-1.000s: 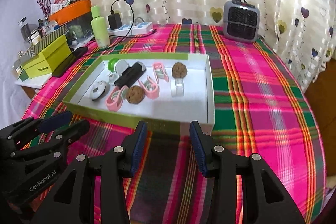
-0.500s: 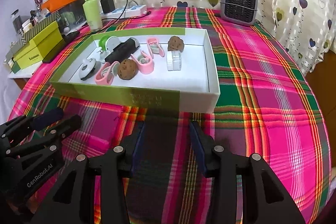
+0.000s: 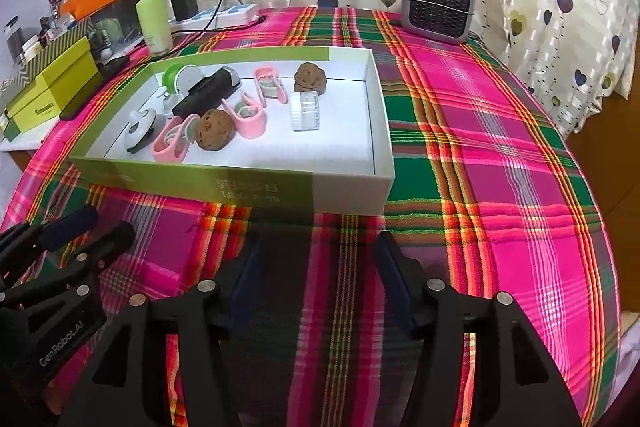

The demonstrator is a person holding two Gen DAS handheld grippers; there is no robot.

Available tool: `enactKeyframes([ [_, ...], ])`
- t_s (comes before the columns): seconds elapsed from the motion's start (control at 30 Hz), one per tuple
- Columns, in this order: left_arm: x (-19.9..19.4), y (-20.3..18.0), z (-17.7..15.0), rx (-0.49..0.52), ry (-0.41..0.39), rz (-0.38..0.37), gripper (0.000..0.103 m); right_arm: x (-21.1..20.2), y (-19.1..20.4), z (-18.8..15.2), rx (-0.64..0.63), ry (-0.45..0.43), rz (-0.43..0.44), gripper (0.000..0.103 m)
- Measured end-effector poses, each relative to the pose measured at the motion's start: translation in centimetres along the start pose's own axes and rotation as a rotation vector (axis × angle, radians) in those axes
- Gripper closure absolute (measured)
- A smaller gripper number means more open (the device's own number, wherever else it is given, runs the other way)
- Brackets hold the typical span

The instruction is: Organize objects

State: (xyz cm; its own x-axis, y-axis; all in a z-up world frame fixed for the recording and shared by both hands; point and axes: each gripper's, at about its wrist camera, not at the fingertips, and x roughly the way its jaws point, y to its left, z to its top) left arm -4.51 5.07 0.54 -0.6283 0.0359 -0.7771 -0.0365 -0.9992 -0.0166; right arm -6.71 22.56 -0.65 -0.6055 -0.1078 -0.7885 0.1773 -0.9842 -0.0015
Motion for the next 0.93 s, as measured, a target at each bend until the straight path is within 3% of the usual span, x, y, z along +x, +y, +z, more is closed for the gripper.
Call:
enactKeyframes([
  [0.13, 0.00, -0.25, -0.02, 0.011, 0.003, -0.027, 0.046, 0.04, -0.01, 0.04, -0.002, 0.002, 0.001, 0.043],
  [0.93, 0.05, -0.68, -0.07, 0.023, 0.006, -0.014, 0.045, 0.13, 0.26, 0.08, -0.008, 0.004, 0.005, 0.040],
])
